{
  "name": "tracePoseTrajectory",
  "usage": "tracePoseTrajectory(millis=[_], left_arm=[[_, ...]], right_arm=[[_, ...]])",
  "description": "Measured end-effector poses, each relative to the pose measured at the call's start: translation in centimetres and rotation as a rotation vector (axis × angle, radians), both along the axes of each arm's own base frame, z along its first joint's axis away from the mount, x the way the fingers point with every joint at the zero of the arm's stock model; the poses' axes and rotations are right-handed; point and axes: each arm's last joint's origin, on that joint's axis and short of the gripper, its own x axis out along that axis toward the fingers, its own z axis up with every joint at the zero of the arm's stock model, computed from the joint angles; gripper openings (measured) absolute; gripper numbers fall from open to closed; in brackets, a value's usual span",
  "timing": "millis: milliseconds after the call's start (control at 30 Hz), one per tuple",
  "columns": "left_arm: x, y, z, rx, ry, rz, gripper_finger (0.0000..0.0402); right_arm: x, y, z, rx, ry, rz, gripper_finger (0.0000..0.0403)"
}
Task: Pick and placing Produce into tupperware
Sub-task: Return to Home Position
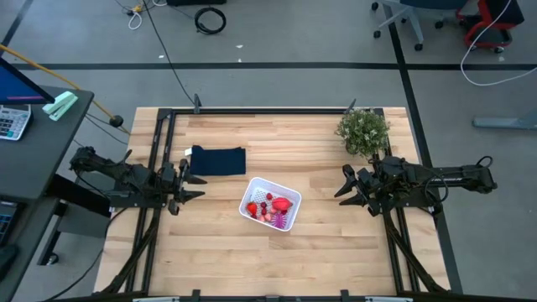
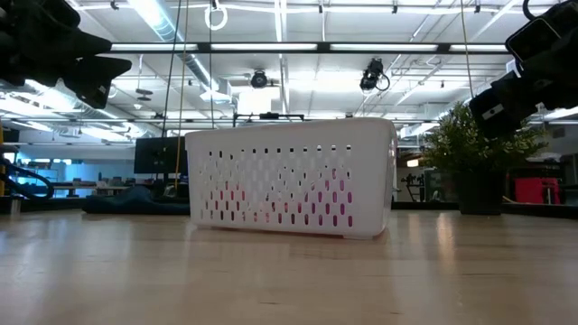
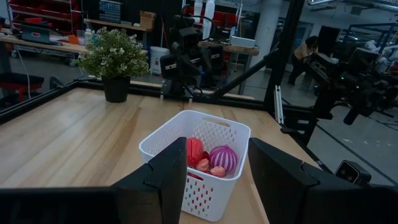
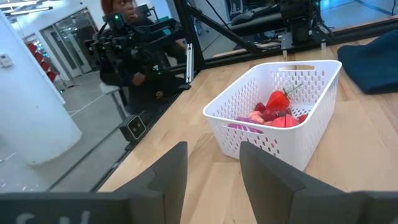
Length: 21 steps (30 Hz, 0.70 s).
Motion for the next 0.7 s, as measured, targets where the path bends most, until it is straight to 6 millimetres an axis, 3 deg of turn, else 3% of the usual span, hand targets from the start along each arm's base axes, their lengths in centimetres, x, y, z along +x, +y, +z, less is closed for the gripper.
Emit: tracePoseTrajectory(millis=[700], left_arm=[[0.00,0.00,-0.01,0.000,0.000,0.000,0.0180]], right_arm=[[0.00,0.00,0.00,0.000,0.001,0.000,0.0155]])
